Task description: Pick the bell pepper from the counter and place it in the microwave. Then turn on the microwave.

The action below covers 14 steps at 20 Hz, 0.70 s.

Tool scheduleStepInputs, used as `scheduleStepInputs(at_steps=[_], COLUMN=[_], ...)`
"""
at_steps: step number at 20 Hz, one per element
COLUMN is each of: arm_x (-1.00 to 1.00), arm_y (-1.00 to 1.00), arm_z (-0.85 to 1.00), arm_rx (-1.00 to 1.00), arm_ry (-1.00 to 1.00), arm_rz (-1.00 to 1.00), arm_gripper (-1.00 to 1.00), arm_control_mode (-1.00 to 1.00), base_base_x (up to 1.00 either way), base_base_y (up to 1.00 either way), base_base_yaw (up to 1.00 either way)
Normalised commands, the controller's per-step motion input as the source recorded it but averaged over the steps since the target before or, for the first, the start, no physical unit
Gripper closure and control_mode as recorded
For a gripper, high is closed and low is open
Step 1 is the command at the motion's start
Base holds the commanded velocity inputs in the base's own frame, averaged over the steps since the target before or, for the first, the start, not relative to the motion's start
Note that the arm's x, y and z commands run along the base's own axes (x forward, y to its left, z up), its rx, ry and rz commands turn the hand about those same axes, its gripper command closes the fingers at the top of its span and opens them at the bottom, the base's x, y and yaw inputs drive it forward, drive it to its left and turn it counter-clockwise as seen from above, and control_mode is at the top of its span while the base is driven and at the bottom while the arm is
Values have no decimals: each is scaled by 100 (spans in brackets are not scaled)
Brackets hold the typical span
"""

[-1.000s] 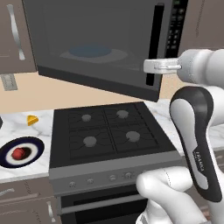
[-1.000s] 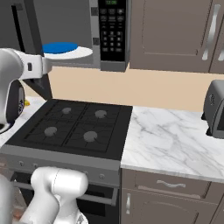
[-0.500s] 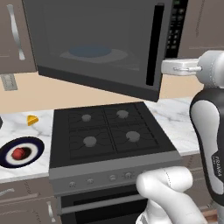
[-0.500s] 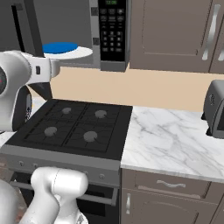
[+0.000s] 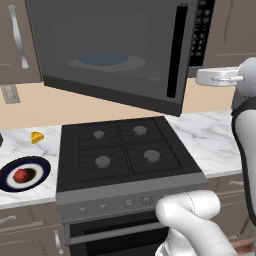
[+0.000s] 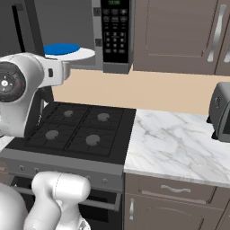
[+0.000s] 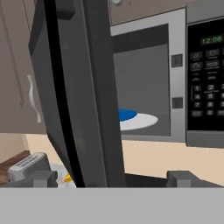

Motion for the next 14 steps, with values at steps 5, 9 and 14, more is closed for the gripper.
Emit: scheduleStepInputs(at_steps=[5,9,14], arm_x=[-2,0,2], arm_y=[-11,-5,-7], arm_z=[0,0,5], arm_rx=[0,0,1], arm_ry=[1,4,5], arm_rz=[8,7,4], arm_gripper=[-100,-100,-100], arm_control_mode=[-100,-100,-100], base_base_x=[0,0,0], base_base_y=[0,0,0], base_base_yaw=[0,0,0])
